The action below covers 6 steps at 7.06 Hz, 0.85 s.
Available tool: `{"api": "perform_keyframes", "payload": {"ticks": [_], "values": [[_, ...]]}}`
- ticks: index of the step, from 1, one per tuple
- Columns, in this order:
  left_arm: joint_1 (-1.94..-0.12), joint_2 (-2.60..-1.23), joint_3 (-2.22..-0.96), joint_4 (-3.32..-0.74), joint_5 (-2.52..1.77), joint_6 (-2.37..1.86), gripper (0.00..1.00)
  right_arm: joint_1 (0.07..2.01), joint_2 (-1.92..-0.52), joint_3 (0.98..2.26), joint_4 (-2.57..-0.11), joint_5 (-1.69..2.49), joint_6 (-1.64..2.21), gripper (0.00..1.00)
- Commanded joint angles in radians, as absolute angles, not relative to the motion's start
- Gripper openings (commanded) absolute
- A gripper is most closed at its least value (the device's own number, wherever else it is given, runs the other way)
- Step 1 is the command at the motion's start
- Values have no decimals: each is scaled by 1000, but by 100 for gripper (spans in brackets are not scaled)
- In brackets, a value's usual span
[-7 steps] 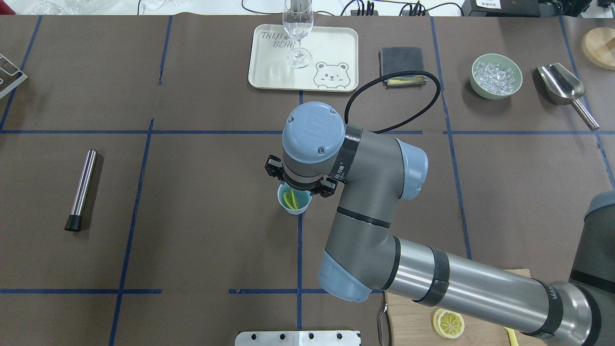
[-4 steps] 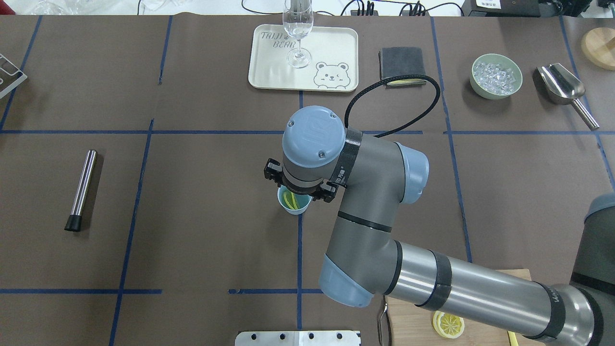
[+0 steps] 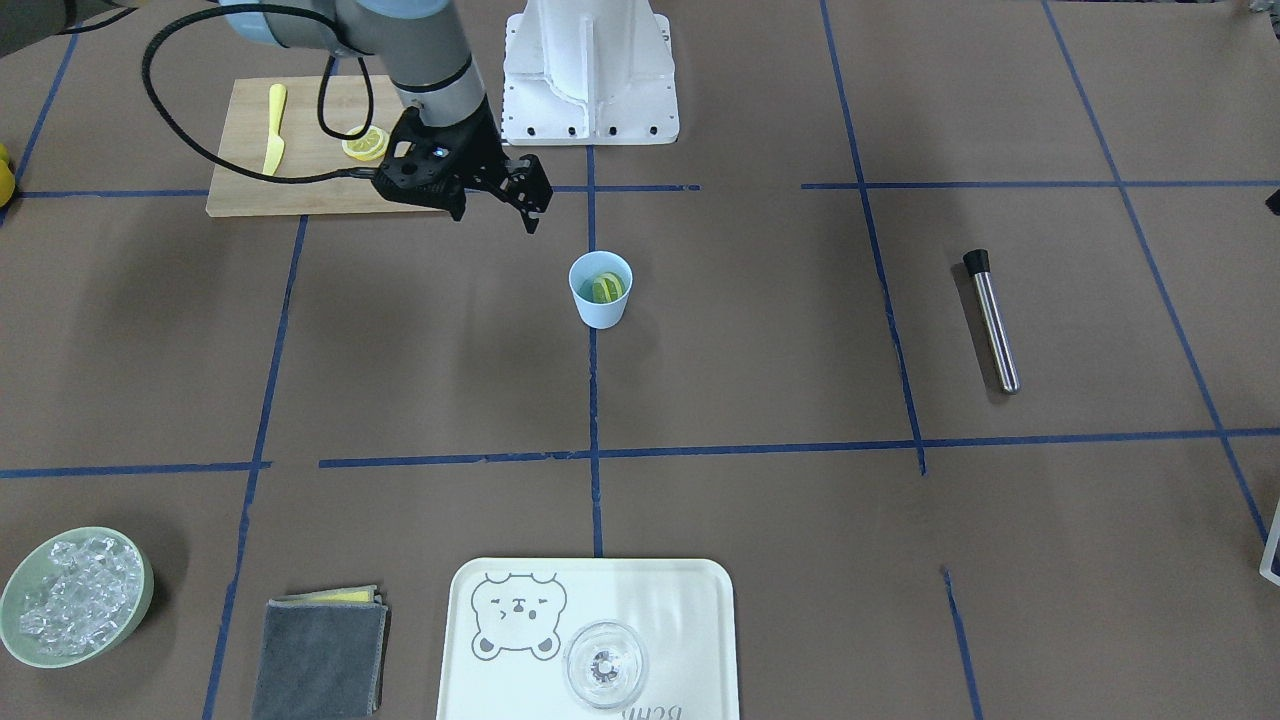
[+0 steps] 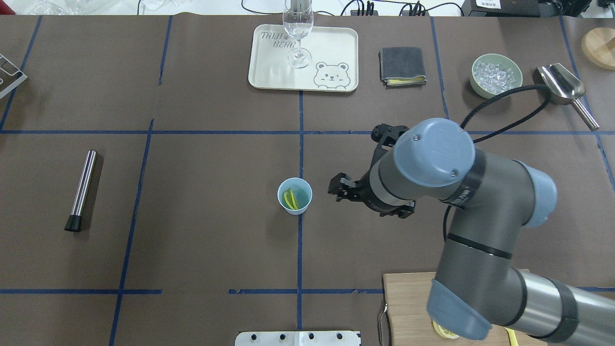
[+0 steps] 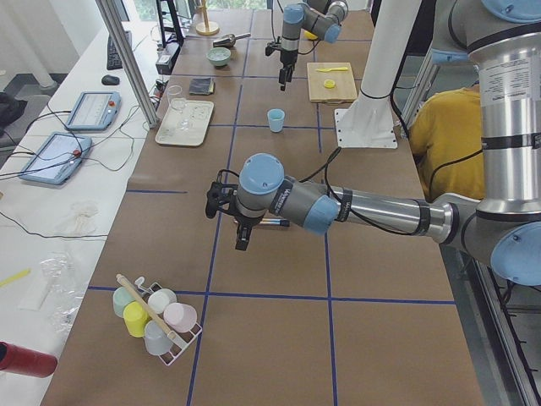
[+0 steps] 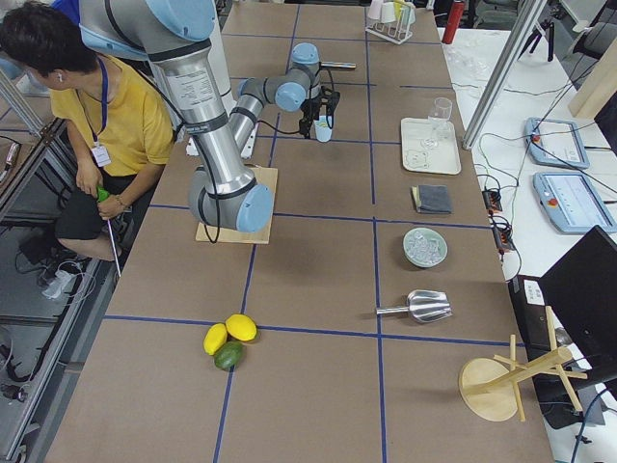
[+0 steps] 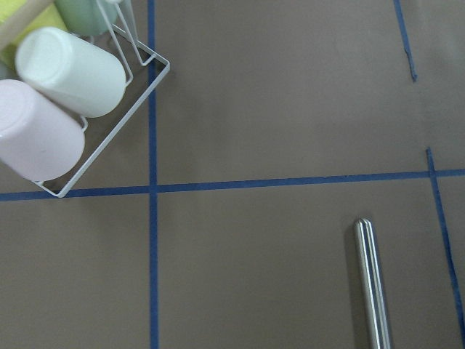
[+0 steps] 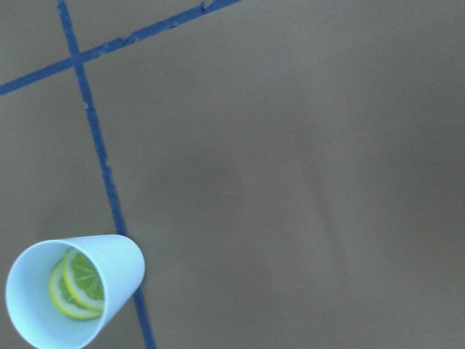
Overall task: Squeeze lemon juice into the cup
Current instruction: 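Withdraw the right gripper from the cup while the left gripper reaches for the steel muddler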
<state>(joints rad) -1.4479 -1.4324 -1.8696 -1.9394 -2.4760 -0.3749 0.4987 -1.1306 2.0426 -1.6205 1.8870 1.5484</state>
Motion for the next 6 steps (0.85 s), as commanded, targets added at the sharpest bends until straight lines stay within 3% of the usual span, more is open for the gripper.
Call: {"api": "perform_keyframes", "payload": {"ticks": [1, 3, 4, 6], "values": [[-1301, -1482, -1847, -2013, -2371, -469, 100, 567, -1305, 2143, -1612, 1930, 1417, 100], [-1150, -1595, -1797, -2011, -2300, -708, 100, 633, -1435, 2195, -1608, 1931, 1289, 100], [-1061, -1620, -1766, -2010, -2231, -807, 90, 634, -1474, 2222, -1608, 1933, 1273, 100], [-971, -1716, -1613, -2008, -2171, -885, 86, 634, -1491, 2223, -1608, 1930, 1272, 100]]}}
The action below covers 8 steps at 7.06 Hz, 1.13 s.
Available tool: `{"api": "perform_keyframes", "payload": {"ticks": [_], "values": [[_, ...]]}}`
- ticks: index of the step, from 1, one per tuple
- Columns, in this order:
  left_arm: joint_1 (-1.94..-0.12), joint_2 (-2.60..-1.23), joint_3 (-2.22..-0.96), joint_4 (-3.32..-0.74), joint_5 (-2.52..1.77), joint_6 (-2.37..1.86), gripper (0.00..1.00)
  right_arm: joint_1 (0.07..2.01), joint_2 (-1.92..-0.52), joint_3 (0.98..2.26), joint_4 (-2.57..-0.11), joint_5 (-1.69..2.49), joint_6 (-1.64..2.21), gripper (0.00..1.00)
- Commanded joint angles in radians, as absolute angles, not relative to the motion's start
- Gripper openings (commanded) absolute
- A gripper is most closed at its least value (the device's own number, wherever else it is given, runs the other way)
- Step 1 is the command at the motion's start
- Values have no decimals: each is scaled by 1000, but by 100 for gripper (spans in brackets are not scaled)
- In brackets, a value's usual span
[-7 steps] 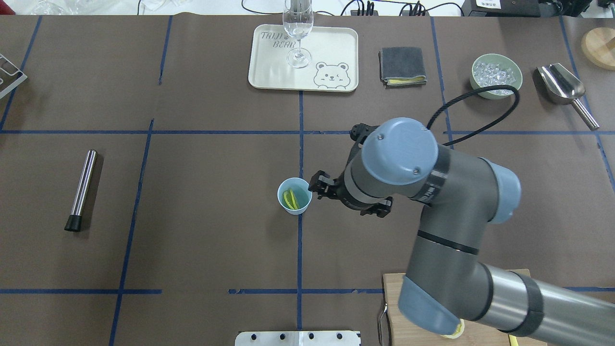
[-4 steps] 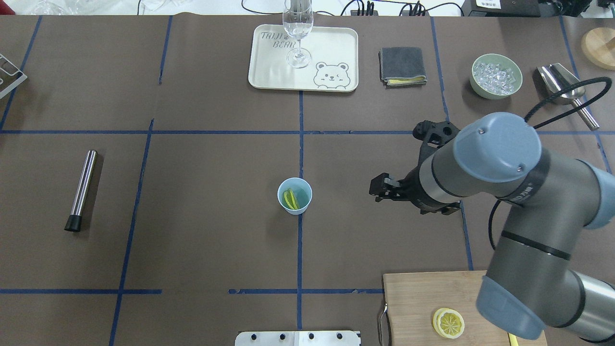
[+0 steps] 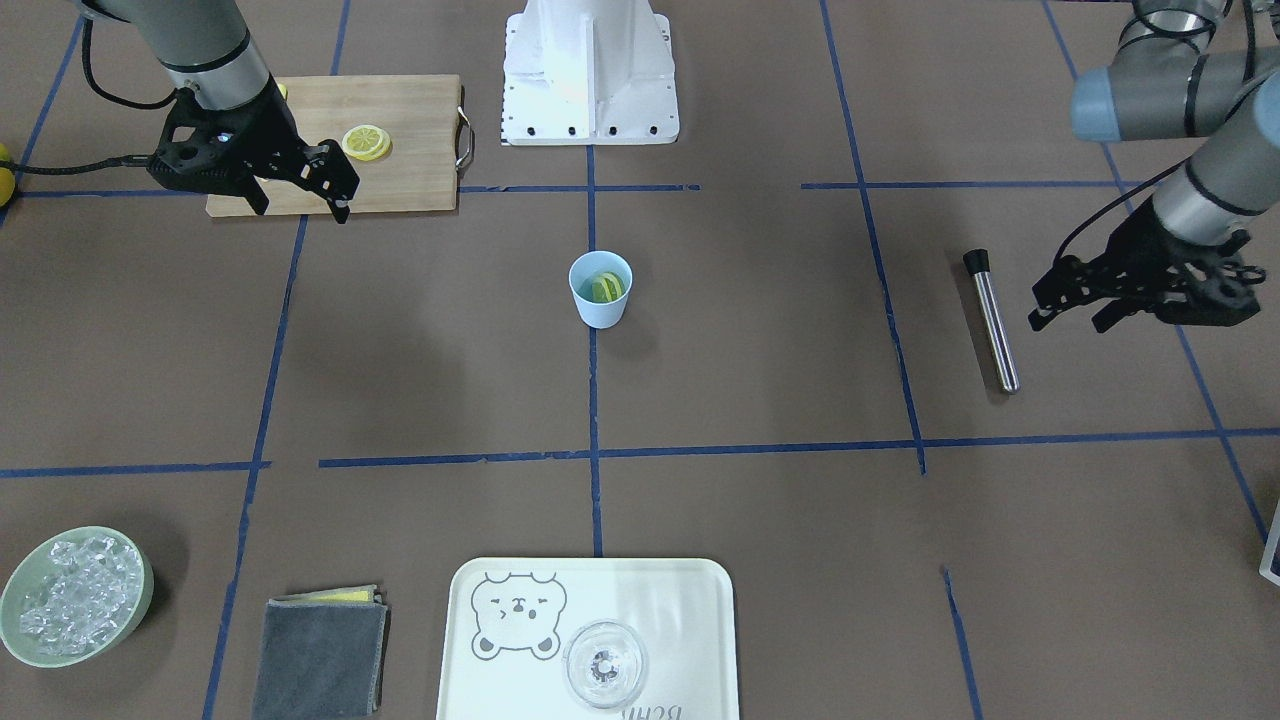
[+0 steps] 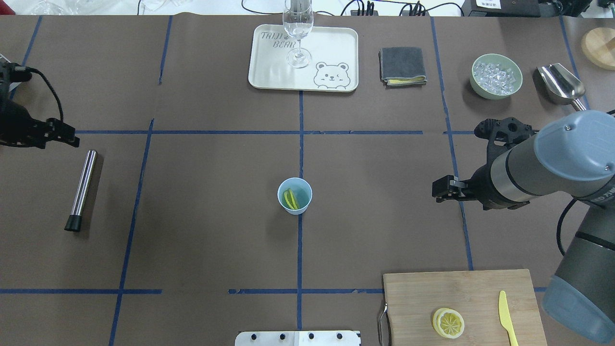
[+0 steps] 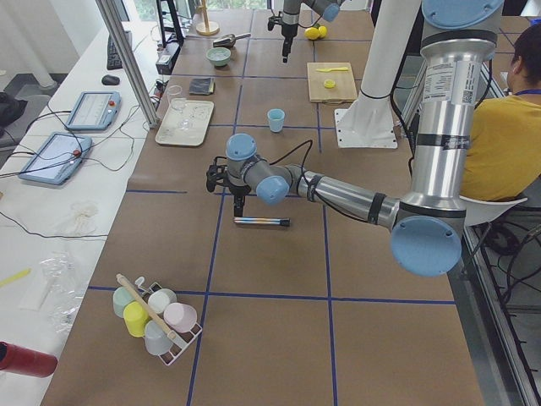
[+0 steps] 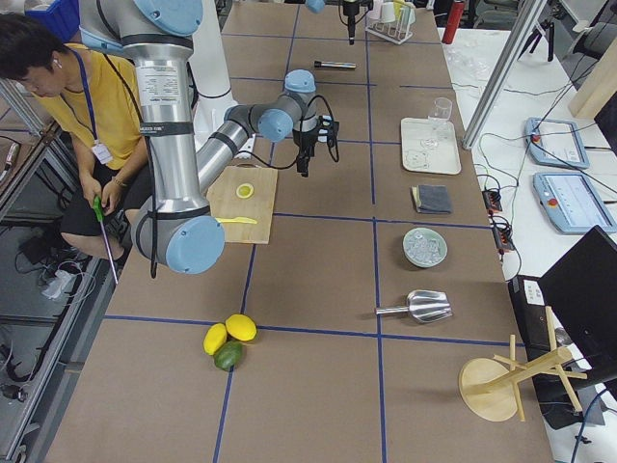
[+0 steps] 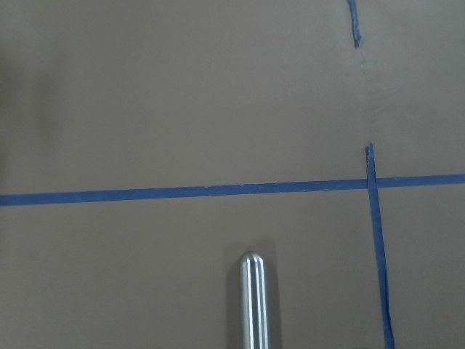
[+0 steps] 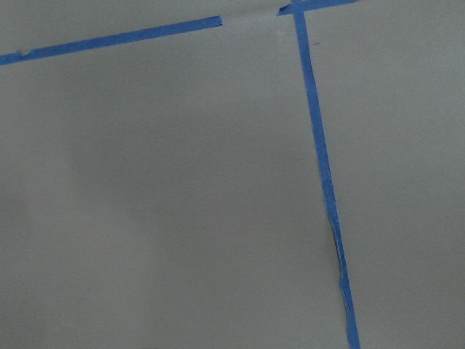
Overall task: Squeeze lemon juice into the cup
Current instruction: 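Withdraw the right gripper from the cup while the left gripper reaches for the steel muddler, then grasp the steel muddler with the left gripper and lift it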
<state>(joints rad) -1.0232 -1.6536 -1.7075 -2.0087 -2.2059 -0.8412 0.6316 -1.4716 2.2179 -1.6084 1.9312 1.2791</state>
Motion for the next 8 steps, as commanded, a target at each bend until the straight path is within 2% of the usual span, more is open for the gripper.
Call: {"api": "perform_keyframes", "payload": {"ticks": [1, 3, 4, 5, 6, 8], "values": [[-954, -1739, -1553, -2011, -2171, -876, 86, 634, -1490, 2224, -1608, 1931, 1272, 100], [-925, -1740, -1522, -2011, -2171, -830, 85, 632, -1489, 2227, -1608, 1931, 1275, 100], [-923, -1740, -1519, -2008, -2171, -807, 81, 630, -1486, 2223, -1608, 1933, 1275, 100], [-922, -1733, -1519, -2011, -2171, -805, 70, 630, -1483, 2224, -1608, 1933, 1275, 100], [-922, -1729, -1522, -2008, -2169, -807, 39, 630, -1482, 2227, -1608, 1933, 1276, 100], [-920, -1726, -1519, -2003, -2168, -807, 29, 630, -1482, 2224, -1608, 1933, 1276, 100]]}}
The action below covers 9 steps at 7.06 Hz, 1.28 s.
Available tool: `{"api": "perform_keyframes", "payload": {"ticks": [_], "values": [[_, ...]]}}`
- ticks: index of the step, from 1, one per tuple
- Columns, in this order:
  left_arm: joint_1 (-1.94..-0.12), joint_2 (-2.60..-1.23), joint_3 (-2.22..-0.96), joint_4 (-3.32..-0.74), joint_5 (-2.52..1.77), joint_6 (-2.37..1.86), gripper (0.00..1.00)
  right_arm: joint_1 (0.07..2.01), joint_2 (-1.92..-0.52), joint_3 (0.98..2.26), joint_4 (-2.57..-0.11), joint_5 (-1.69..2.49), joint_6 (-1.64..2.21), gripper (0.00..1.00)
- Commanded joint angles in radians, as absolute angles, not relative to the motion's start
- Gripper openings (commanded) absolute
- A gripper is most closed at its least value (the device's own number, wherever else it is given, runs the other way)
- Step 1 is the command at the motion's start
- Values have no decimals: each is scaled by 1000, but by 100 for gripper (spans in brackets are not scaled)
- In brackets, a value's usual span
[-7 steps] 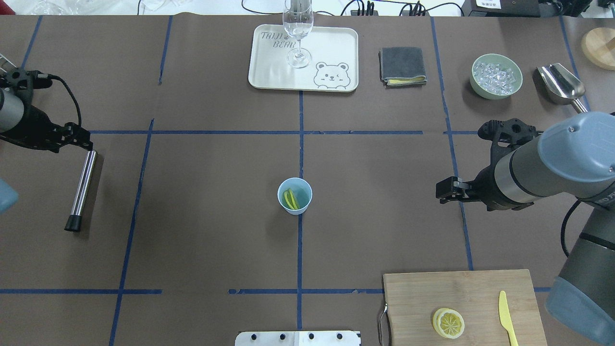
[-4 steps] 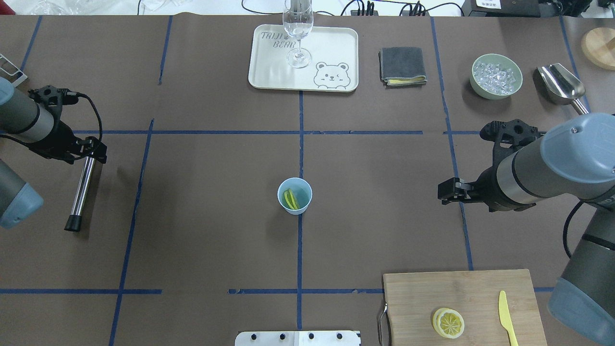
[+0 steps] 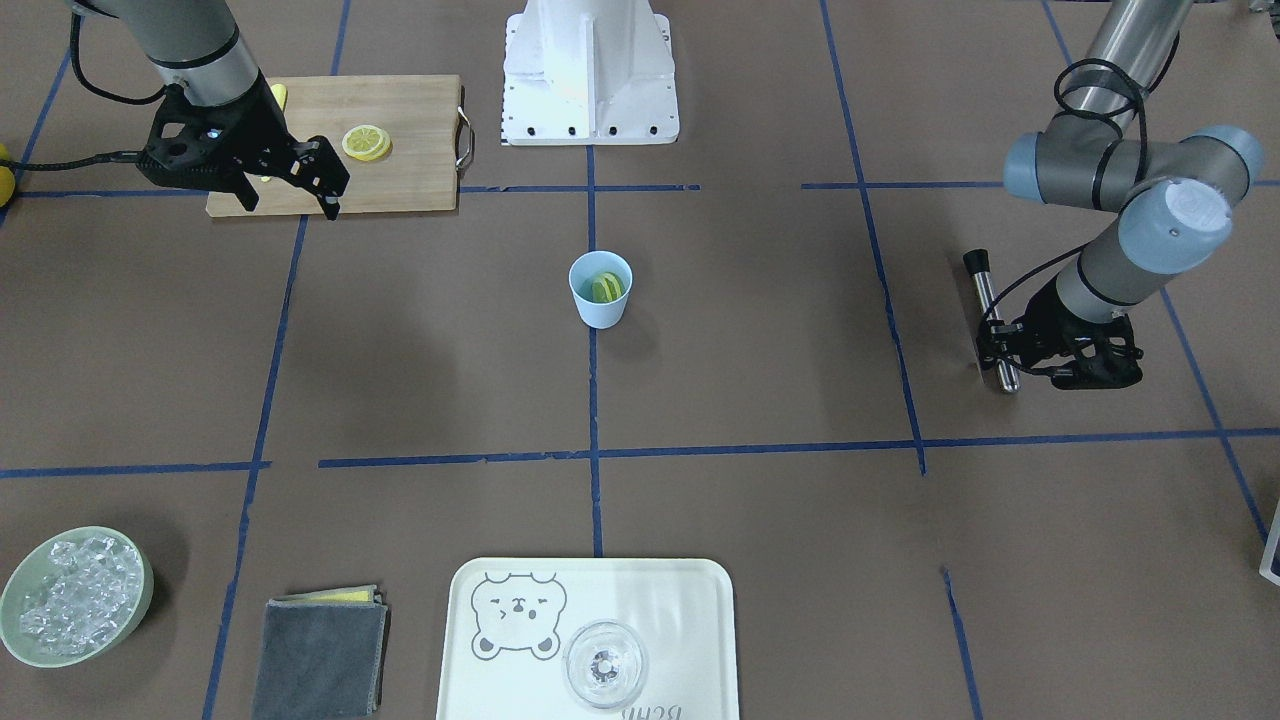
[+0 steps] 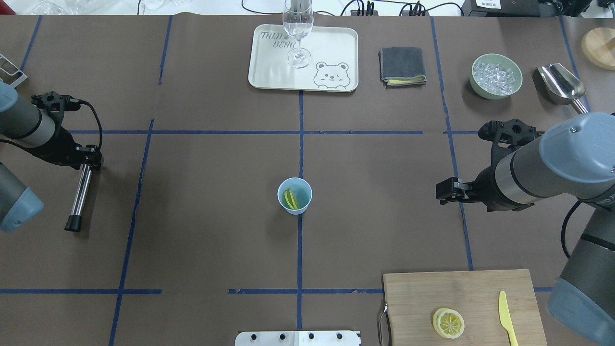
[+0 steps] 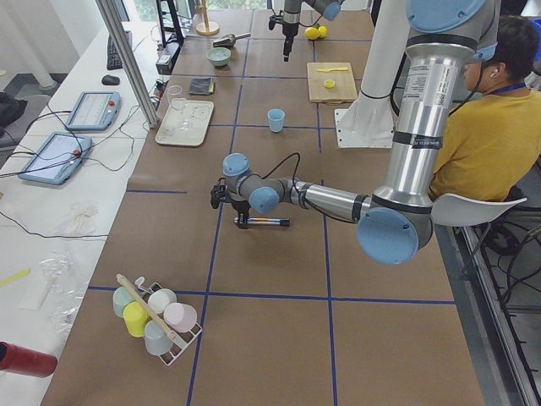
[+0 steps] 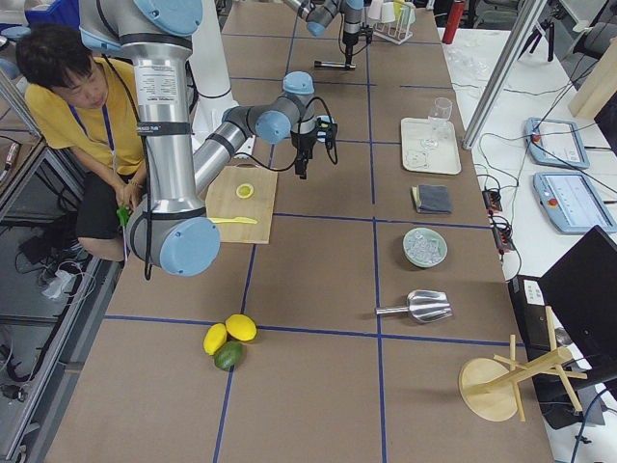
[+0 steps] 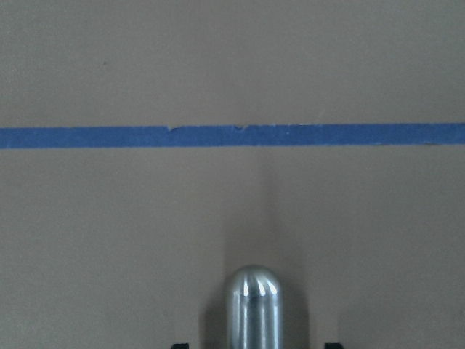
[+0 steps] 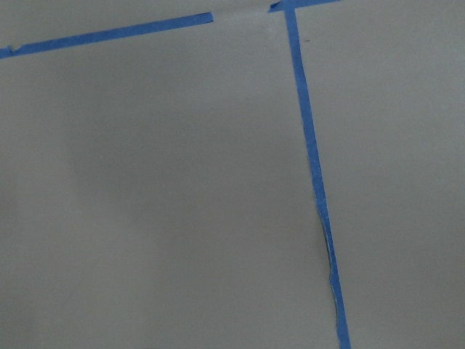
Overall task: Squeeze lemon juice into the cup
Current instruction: 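Grasp the steel muddler with the left gripper and lift it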
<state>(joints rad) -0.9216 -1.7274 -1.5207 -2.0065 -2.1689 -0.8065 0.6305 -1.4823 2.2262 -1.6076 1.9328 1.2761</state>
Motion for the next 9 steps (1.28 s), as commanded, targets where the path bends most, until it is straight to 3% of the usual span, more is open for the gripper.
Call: {"api": "perform_keyframes", "payload": {"ticks": [1, 2, 3, 6, 9], "values": [[-920, -1727, -1520, -2003, -2168, -807, 29, 630, -1482, 2223, -1608, 1933, 1276, 100], [-920, -1727, -1531, -2002, -2168, -807, 9, 630, -1480, 2223, -1608, 1933, 1276, 100], [-922, -1727, -1563, -1997, -2169, -808, 0, 630, -1480, 2224, -1608, 1936, 1276, 100], [-924, -1755, -1815, -1982, -2172, -875, 0, 627, -1474, 2227, -1608, 1930, 1282, 100], [-893, -1914, -1912, -1993, -1992, -1116, 0, 633, -1450, 2241, -1606, 1927, 1285, 100]]}}
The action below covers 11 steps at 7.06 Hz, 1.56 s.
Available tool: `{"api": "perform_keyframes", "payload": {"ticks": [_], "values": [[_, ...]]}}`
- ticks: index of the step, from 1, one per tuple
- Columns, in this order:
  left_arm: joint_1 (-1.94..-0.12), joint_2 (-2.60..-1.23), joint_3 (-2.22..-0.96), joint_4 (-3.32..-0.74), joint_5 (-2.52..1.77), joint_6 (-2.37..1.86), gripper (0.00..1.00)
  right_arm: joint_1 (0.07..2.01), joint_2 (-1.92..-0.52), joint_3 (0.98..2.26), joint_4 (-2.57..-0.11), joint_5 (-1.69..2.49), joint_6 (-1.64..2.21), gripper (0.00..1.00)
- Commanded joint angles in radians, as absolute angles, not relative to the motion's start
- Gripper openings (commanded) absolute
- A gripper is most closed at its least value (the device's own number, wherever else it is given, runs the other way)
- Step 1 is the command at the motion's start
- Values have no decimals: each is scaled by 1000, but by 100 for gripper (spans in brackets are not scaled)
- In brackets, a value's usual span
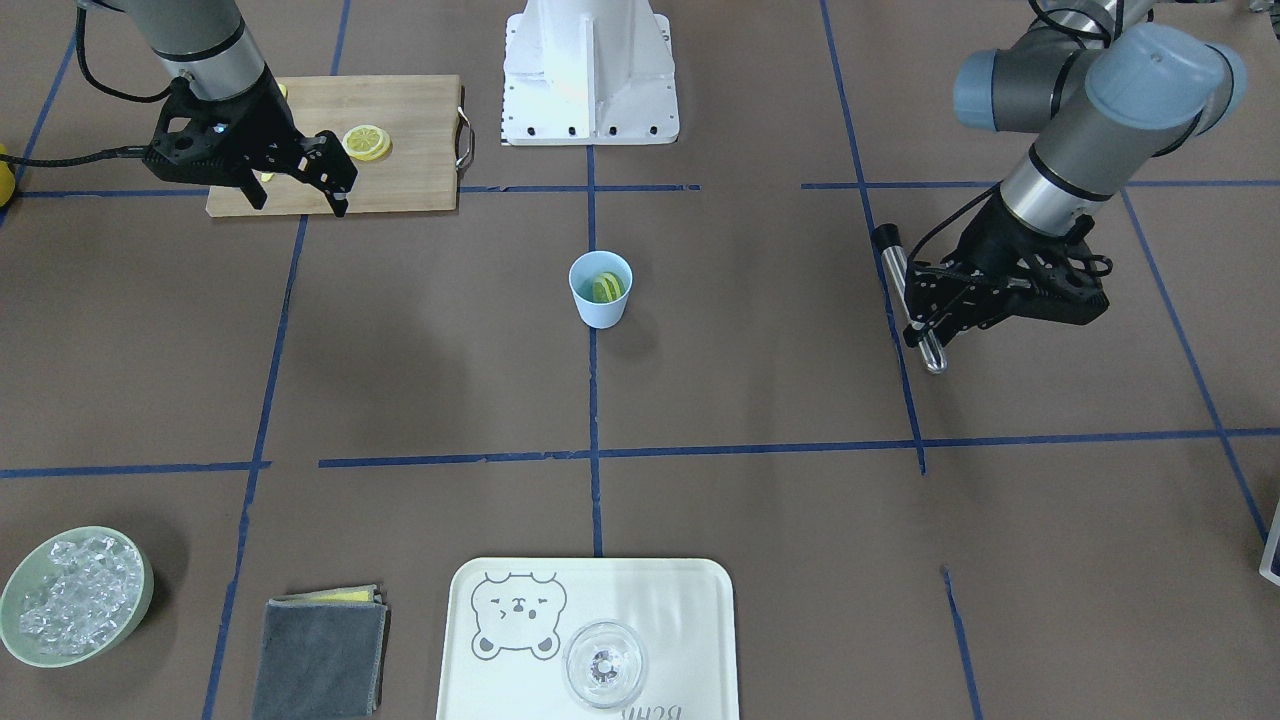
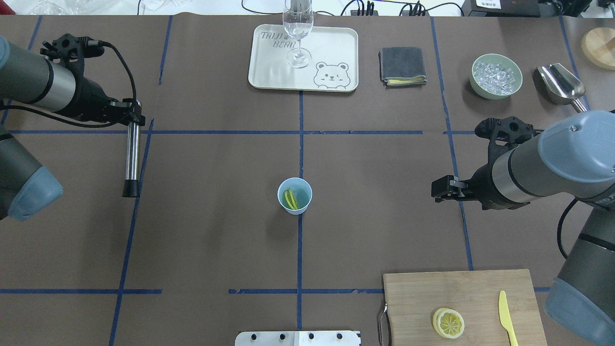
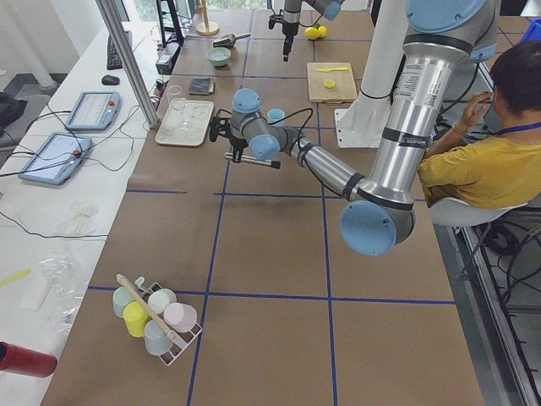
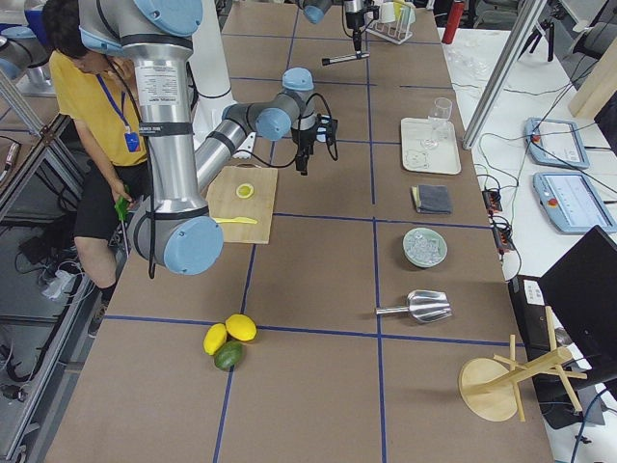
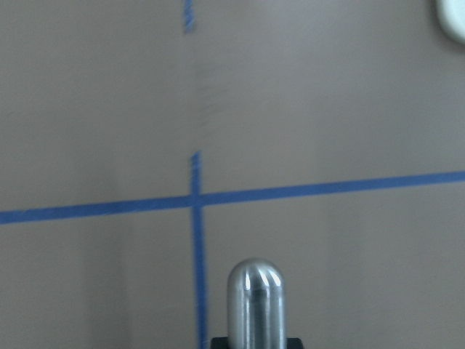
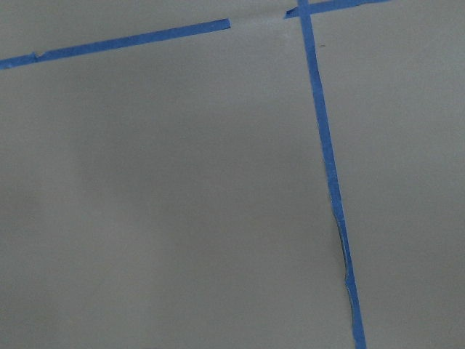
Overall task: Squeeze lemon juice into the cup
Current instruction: 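Carry the muddler with the left gripper over the blue cup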
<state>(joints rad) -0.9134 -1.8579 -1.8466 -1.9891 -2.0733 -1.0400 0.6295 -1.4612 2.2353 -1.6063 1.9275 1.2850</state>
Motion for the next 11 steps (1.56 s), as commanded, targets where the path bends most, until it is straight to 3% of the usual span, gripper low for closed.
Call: {"api": "perform_keyframes", "payload": {"ticks": [1, 2, 5, 9, 11], "values": [[-726, -1958, -1984, -1991, -1695, -1120, 0, 643, -1450, 2273, -1606, 1933, 1285, 100], [-613, -2024, -1977, -1985, -1523, -1106, 0, 662, -1451, 2290, -1608, 1937, 1285, 100], [-568, -2123, -2014, -2017, -1230, -992, 0, 696, -1466, 2319, -1609, 1936, 1285, 100], [-300, -2079, -1993, -2385, -766, -958, 0, 742, -1506, 2348, -1614, 1957, 1284, 100], [-231, -2057, -1894, -2439, -633, -863, 0, 742, -1519, 2349, -1618, 1973, 1285, 100]]}}
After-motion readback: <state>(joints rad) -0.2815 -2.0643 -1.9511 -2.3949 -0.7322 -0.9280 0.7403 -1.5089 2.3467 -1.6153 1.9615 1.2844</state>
